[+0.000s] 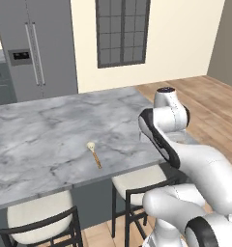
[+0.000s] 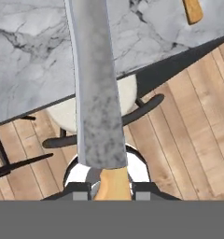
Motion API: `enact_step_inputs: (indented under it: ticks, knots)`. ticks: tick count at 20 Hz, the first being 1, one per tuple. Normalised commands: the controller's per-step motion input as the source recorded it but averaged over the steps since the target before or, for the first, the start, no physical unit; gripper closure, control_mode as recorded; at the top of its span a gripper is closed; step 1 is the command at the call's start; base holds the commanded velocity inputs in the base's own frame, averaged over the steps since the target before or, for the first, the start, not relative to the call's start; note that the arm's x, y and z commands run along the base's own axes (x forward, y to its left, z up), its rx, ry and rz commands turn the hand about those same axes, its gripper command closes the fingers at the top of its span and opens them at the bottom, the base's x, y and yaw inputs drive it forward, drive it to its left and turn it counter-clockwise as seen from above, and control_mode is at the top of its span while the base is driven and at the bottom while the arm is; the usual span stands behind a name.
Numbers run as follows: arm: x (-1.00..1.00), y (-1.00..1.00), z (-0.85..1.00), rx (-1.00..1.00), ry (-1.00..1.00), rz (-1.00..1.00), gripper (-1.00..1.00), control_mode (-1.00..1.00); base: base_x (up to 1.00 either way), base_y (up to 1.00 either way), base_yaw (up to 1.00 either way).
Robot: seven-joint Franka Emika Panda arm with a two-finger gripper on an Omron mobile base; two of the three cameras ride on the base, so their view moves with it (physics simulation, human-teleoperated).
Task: Pick up the metallic utensils from the counter and place them in the open drawer. Make sure not to pick up any wooden utensils.
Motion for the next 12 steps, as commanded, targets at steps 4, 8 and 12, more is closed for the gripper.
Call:
enact_step_inputs:
  ticks: [4, 8, 12]
  knots:
    - [-0.75, -0.19, 0.08, 0.06, 0.01, 0.07, 1.00, -1.00, 0.00, 0.00, 0.00]
    - [-0.06, 0.00, 0.00, 0.00, 0.01, 0.00, 1.00, -1.00, 0.00, 0.00, 0.00]
    - [-0.02, -0.01, 0.00, 0.00, 0.00, 0.00, 1.00, -1.00, 0.00, 0.00, 0.00]
